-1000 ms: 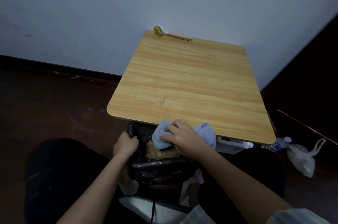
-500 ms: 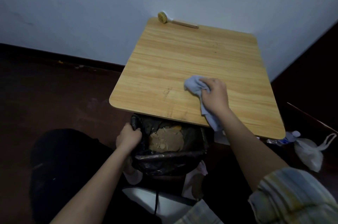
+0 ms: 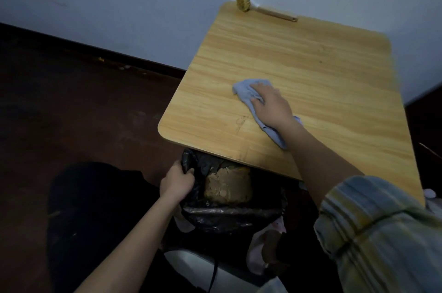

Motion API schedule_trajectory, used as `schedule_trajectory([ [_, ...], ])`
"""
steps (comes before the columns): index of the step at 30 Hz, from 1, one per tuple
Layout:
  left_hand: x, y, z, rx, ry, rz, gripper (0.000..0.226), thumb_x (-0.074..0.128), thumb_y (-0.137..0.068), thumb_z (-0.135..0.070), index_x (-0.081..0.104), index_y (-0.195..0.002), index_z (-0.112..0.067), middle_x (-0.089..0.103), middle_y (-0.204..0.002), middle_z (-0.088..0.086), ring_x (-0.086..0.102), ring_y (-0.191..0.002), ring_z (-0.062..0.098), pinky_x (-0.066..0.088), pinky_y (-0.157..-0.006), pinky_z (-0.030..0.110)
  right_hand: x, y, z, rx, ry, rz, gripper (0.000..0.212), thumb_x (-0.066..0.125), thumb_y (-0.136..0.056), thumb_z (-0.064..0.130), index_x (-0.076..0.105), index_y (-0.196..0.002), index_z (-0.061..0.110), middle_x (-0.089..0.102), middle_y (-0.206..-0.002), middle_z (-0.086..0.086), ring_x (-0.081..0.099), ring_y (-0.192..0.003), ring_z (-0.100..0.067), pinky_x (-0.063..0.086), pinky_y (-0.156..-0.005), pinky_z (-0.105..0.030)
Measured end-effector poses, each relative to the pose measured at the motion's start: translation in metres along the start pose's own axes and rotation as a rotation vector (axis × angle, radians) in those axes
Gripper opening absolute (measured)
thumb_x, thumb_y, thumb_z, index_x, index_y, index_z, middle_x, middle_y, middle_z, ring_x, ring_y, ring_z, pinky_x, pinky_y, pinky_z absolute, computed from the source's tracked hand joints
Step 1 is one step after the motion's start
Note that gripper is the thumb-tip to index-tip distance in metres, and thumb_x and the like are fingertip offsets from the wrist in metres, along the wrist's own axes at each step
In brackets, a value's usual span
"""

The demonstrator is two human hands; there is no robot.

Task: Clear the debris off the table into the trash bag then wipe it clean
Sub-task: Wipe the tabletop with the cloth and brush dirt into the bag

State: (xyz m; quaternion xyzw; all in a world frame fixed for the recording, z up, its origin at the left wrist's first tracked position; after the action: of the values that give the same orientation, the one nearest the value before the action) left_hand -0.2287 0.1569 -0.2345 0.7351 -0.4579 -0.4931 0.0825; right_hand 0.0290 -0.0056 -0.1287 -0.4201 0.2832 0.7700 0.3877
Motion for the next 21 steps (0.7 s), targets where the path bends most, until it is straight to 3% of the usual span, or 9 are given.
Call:
schedule_trajectory([
  [3,0.0,-0.001,0.003,-0.002,-0.006,0.004,0.027,0.049,-0.097,-0.033,0.049,-0.12,-0.02,0.061,-0.119,0.007,0.056,-0.113,0.034,0.043,-0.087,0.037,0.02,0.008,0.03,-0.183,-0.02,0.133,0.044,0.041,-0.104,0.026,0.037,-0.147,0.022,0.03,-0.157,0.002,0.021,-0.146,-0.024,0.023,-0.114,-0.039],
  [7,0.001,0.0,0.004,0.007,-0.015,-0.016,0.027,0.05,-0.095,-0.033,0.05,-0.119,-0.02,0.061,-0.12,0.008,0.056,-0.113,0.035,0.042,-0.085,0.036,0.025,0.037,0.039,-0.319,-0.069,0.184,0.039,0.046,-0.1,0.01,0.052,-0.137,0.022,0.041,-0.15,0.003,0.03,-0.143,-0.023,0.024,-0.114,-0.032],
  [10,0.005,0.002,0.002,0.018,-0.011,-0.018,0.029,0.051,-0.094,-0.032,0.05,-0.119,-0.019,0.061,-0.121,0.009,0.055,-0.114,0.036,0.04,-0.085,0.036,0.031,0.059,0.038,-0.341,-0.092,0.222,0.04,0.046,-0.098,0.004,0.057,-0.132,0.022,0.041,-0.15,0.004,0.029,-0.144,-0.022,0.026,-0.116,-0.04],
  [15,0.008,0.007,-0.002,0.033,-0.006,-0.017,0.027,0.052,-0.093,-0.033,0.051,-0.115,-0.018,0.061,-0.12,0.012,0.055,-0.113,0.037,0.041,-0.087,0.036,0.032,0.092,0.043,-0.379,-0.1,0.202,0.041,0.048,-0.095,0.0,0.061,-0.128,0.02,0.047,-0.146,0.002,0.036,-0.141,-0.021,0.029,-0.114,-0.043],
  [21,0.012,0.015,-0.007,0.029,-0.02,-0.003,0.03,0.05,-0.093,-0.034,0.05,-0.119,-0.019,0.06,-0.12,0.01,0.055,-0.113,0.036,0.043,-0.091,0.038,0.033,0.126,0.056,-0.437,-0.084,0.13,0.037,0.049,-0.096,0.0,0.061,-0.127,0.014,0.052,-0.142,-0.003,0.039,-0.139,-0.022,0.021,-0.118,-0.031],
])
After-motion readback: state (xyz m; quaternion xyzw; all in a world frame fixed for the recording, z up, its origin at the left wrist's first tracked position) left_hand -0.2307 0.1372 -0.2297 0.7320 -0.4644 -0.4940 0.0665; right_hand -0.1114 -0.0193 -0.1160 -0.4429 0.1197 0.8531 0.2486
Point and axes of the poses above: each hand's wrist, its own y-axis away from the middle knuckle, its own x-axis out of the palm, z = x × y, the point moved 10 cm from there along -y, towards the middle knuckle
